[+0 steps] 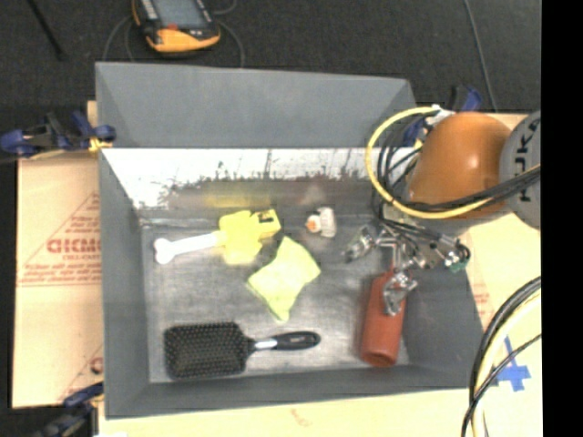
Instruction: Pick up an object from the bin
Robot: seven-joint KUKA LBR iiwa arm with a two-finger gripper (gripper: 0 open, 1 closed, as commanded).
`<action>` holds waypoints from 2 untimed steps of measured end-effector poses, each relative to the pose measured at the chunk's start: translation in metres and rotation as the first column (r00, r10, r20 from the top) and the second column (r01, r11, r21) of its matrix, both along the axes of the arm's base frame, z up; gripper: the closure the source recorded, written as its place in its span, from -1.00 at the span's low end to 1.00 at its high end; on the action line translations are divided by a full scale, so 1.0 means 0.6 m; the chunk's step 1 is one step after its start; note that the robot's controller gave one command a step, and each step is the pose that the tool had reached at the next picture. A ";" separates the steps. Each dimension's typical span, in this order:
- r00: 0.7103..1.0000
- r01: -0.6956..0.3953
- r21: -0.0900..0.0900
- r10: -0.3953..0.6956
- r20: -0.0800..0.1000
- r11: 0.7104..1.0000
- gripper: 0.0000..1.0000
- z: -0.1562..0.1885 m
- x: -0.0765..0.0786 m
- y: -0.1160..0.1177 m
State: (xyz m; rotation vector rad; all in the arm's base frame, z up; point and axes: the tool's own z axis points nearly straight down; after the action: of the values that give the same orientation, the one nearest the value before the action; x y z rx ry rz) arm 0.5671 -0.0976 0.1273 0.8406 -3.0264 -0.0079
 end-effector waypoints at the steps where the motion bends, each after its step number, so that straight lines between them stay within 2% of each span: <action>1: 0.994 -0.104 -0.015 0.105 0.040 0.994 -1.00 -0.042 -0.058 -0.051; 2: 0.990 -0.133 -0.006 0.133 0.036 0.991 -1.00 -0.081 -0.096 -0.068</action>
Offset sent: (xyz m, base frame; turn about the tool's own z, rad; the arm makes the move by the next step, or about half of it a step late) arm -0.0697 -0.0605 -0.0573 -0.3657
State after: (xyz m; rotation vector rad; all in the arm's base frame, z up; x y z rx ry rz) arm 0.5097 -0.1382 0.0789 1.0517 -2.9959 0.0129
